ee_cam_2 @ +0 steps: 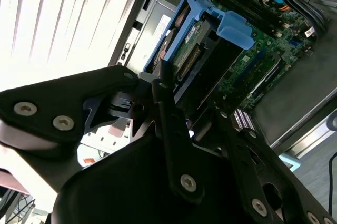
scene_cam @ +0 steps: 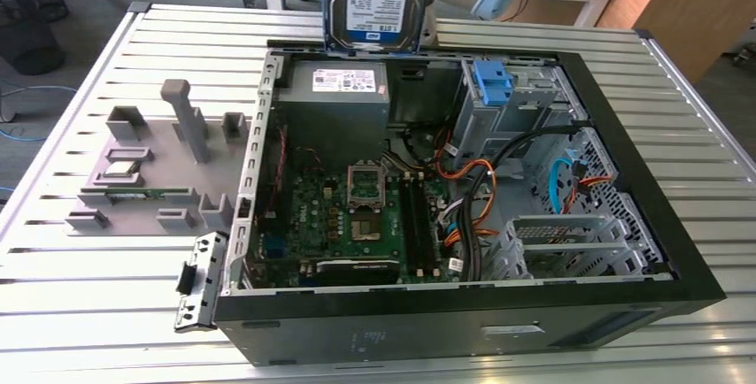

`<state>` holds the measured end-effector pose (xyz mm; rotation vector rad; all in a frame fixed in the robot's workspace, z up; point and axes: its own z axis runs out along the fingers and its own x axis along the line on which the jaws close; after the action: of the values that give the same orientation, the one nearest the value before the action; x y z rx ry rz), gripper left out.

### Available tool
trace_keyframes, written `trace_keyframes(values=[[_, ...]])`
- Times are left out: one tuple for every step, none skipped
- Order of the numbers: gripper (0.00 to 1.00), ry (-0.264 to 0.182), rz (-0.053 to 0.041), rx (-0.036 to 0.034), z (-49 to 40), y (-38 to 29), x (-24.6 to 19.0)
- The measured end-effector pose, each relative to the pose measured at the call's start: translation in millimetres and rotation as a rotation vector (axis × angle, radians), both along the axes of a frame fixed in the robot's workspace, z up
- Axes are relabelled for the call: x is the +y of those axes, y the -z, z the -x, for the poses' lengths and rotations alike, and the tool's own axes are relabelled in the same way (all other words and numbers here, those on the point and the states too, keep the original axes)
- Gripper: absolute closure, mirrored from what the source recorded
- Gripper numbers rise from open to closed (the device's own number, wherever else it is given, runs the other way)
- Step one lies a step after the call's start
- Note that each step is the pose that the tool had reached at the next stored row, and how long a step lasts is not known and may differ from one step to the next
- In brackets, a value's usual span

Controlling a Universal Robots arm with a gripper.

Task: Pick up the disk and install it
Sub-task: 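Pick up the disk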

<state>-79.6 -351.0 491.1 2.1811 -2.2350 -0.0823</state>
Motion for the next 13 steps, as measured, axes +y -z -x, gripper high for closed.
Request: trace_keyframes(values=[[0.65, 0.000, 0.0001, 0.0000, -1.3, 0.0, 0.0], [0.65, 0.000, 0.0000, 0.0000, -2.6, 0.0, 0.0], [0.65, 0.000, 0.0000, 0.0000, -3.9, 0.0, 0.0], [0.65, 0.000, 0.0000, 0.0000, -5.4, 0.0, 0.0], [0.65, 0.000, 0.0000, 0.0000, -6.7, 0.0, 0.0], [0.65, 0.000, 0.0000, -0.0001, -8.0, 0.0, 0.0], [0.65, 0.000, 0.0000, 0.0000, -9.3, 0.0, 0.0], [0.65, 0.000, 0.0000, 0.0000, -10.6, 0.0, 0.0], [0.65, 0.000, 0.0000, -0.0001, -11.9, 0.0, 0.0], [0.65, 0.000, 0.0000, -0.0001, -13.3, 0.0, 0.0], [0.65, 0.000, 0.0000, -0.0001, -14.7, 0.0, 0.0], [0.65, 0.000, 0.0000, -0.0001, -16.0, 0.0, 0.0], [0.65, 0.000, 0.0000, 0.0000, -17.4, 0.0, 0.0]])
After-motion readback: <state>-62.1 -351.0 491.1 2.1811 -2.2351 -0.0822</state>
